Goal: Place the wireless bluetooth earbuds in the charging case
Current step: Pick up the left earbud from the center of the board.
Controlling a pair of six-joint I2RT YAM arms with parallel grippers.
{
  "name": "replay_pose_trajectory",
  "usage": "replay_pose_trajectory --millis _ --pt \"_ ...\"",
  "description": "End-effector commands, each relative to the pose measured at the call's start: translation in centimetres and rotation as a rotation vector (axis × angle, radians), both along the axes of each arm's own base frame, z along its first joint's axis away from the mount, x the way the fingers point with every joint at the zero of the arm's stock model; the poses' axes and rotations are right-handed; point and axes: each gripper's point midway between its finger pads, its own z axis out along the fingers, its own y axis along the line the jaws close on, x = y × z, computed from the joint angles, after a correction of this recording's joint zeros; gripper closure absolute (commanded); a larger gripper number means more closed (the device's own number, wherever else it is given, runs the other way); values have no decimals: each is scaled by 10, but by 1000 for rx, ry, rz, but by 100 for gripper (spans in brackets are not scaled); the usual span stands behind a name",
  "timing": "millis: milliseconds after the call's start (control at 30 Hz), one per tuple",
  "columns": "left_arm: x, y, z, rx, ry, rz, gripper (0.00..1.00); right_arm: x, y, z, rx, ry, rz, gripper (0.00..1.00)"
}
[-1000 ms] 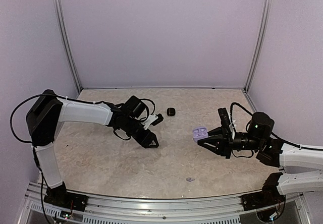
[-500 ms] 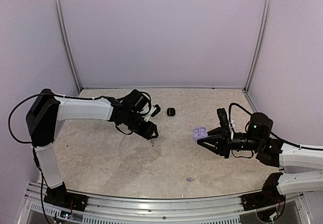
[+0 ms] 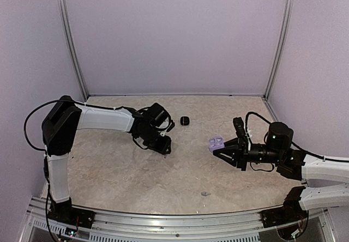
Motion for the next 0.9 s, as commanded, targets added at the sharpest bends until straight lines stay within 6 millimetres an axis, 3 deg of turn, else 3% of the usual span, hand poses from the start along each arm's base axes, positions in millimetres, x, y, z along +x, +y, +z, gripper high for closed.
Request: replay_pose_trajectory --millis 0,667,733,867 --pt "1 -4 -7 31 17 0 63 5 0 10 10 -23 -12 100" --pt "-1 -5 -22 101 12 -48 83 6 1 11 11 -31 -12 100" --pt "-1 -6 -20 92 0 -49 85 6 0 11 15 -38 -13 100" --pt "4 -15 4 5 -59 -53 87 6 -1 17 55 -87 -22 100"
